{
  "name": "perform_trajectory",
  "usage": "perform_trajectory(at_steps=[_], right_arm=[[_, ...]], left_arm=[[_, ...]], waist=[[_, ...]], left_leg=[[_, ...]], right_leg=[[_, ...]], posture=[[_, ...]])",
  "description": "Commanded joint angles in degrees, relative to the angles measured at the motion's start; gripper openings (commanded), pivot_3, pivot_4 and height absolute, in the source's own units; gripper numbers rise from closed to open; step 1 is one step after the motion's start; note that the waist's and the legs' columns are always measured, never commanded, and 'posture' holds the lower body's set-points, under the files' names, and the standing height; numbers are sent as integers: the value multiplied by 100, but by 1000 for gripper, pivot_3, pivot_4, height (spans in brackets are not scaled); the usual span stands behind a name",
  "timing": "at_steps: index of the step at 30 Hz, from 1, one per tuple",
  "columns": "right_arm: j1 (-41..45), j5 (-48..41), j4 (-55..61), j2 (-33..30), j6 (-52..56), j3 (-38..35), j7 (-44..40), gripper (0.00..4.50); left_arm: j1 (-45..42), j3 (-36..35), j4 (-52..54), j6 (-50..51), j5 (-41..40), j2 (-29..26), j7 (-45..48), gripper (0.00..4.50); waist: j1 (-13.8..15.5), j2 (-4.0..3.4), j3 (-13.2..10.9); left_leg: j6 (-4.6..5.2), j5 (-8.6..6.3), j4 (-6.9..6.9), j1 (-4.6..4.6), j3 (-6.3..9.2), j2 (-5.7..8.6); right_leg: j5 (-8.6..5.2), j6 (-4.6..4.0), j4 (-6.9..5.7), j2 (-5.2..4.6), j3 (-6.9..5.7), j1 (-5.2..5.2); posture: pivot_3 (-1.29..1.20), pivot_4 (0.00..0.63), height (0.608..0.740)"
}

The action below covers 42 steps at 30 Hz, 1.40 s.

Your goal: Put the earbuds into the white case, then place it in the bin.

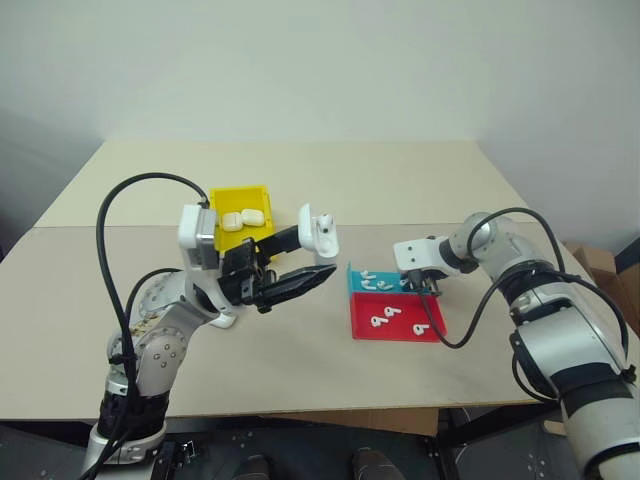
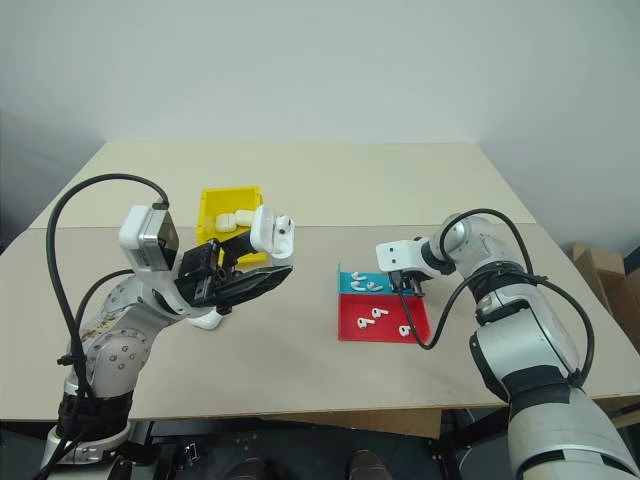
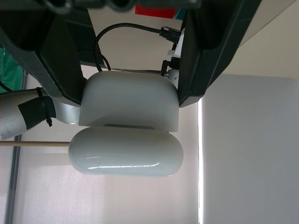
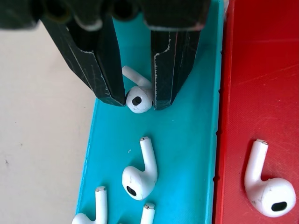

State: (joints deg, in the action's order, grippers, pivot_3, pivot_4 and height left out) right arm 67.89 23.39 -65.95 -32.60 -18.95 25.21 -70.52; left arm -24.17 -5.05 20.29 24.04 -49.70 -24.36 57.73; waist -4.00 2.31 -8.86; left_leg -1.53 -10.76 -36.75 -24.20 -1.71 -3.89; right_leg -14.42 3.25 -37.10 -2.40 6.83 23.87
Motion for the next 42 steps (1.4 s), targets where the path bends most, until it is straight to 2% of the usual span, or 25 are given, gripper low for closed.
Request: perform_trajectory(at_steps=[1,4,7,12,16,19,22,26,28,32,35,42], right_arm=[[32,-563,233,-49,590,-576,-205,653],[-119,-1328,1060,-125,1751,-1265,-470,653],[-756,-2374,2978,-186,3691,-2146,-475,653],[-1824,-4916,6617,252,7817,-4341,688,653],[-2112,-6538,8235,890,9742,-5720,1606,653],[-1899,-7473,8986,1592,10960,-6603,2188,653],[-1829,-8685,9122,1991,11145,-6940,3066,653],[-1909,-9704,9339,2178,11145,-6634,4202,653],[-2025,-10368,9252,2060,10879,-6404,4765,653],[-2284,-11835,8962,1520,9987,-5578,5909,653],[-2416,-12695,8779,921,9424,-4880,6381,653],[-2546,-13610,8564,-142,8536,-3893,6799,653]], left_arm=[[-14,-71,151,-22,-138,-18,19,2754],[-64,-54,92,-8,-153,-10,53,2754],[-127,-7,34,4,-155,27,80,2754],[-215,80,-38,22,-152,112,81,2754],[-273,134,-100,60,-164,155,112,2754],[-333,193,-176,83,-160,178,153,2754],[-384,216,-245,99,-159,198,185,2754],[-423,256,-300,123,-156,225,233,2754],[-436,274,-324,123,-146,236,253,2754],[-473,290,-392,104,-118,257,281,2754],[-519,290,-460,90,-95,268,301,2754],[-537,294,-477,26,8,290,300,2754]], waist=[[2,0,0],[-2,-4,-3],[23,-11,-7],[159,-14,-9],[176,-14,-8],[156,-16,-7],[123,-18,-6],[120,-18,-6],[120,-18,-6],[120,-18,-7],[108,-17,-7],[55,-16,-7]], left_leg=[[0,0,0,-1,0,0],[0,0,0,-7,0,0],[0,0,0,-9,1,0],[1,-1,0,-20,8,0],[1,-1,-2,-20,10,0],[1,-1,-3,-17,10,-1],[1,-1,-3,-15,10,-1],[2,-1,-2,-19,10,-1],[2,-1,-1,-23,10,-1],[2,-1,-1,-26,10,0],[3,-1,-1,-26,10,-1],[5,-2,-1,-27,12,-1]], right_leg=[[0,0,0,0,0,1],[0,0,1,0,1,6],[0,0,-3,0,0,9],[0,1,-7,0,-7,16],[0,1,-5,0,-12,12],[1,1,-5,0,-12,9],[2,0,-7,1,-11,11],[1,1,-6,1,-10,14],[1,1,-4,1,-10,15],[1,1,-1,0,-10,15],[1,2,0,0,-10,14],[0,3,3,0,-10,14]], posture=[[0,150,740],[0,150,740],[0,150,740],[0,150,740],[0,150,740],[0,150,740],[0,150,740],[0,150,740],[0,150,740],[0,150,740],[0,150,740],[0,150,740]])
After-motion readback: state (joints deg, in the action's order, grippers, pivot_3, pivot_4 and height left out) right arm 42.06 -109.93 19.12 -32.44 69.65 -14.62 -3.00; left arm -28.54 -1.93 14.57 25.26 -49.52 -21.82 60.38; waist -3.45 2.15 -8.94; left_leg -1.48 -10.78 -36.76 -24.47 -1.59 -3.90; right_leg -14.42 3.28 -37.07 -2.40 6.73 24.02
